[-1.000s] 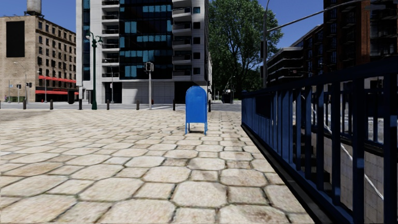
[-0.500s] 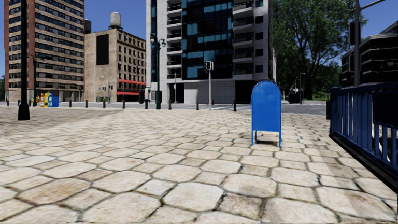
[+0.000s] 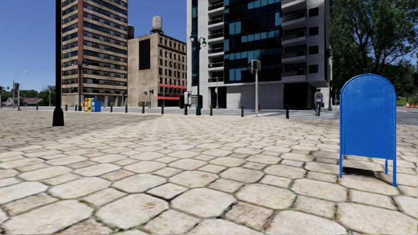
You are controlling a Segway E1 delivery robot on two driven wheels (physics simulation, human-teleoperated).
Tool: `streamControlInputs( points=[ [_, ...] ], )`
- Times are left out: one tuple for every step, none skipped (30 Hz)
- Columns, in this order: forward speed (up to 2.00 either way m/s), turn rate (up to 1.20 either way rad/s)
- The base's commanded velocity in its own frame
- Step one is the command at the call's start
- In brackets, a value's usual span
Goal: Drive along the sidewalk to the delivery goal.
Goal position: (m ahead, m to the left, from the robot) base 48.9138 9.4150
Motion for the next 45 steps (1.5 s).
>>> streamControlInputs(
  points=[
    [2.00,0.00],
    [2.00,0.00],
    [2.00,0.00],
    [2.00,0.00],
    [2.00,0.00],
    [2.00,0.00],
    [2.00,-0.11],
    [2.00,-0.35],
    [2.00,-0.46],
    [2.00,-0.48],
    [2.00,-0.50],
    [2.00,-0.53],
    [2.00,-0.69],
    [2.00,-0.89],
    [2.00,-0.98],
    [2.00,-1.01],
    [2.00,-1.03],
    [2.00,-1.20],
    [2.00,-1.20],
    [2.00,-1.20],
    [2.00,-1.20],
    [2.00,-1.20],
    [2.00,-0.82],
    [2.00,-0.02],
    [2.00,0.00],
    [2.00,0.00],
    [2.00,0.00],
    [2.00,0.00],
    [2.00,0.00],
    [2.00,0.00],
    [2.00,0.00],
    [2.00,0.00],
    [2.00,0.00],
    [2.00,0.00],
    [2.00,0.00],
    [2.00,0.00],
    [2.00,0.00],
    [2.00,0.00],
    [2.00,0.00],
    [2.00,0.00],
    [2.00,0.00],
    [2.00,0.00],
    [2.00,0.00],
    [2.00,0.00],
    [2.00,0.00]
  ],
)
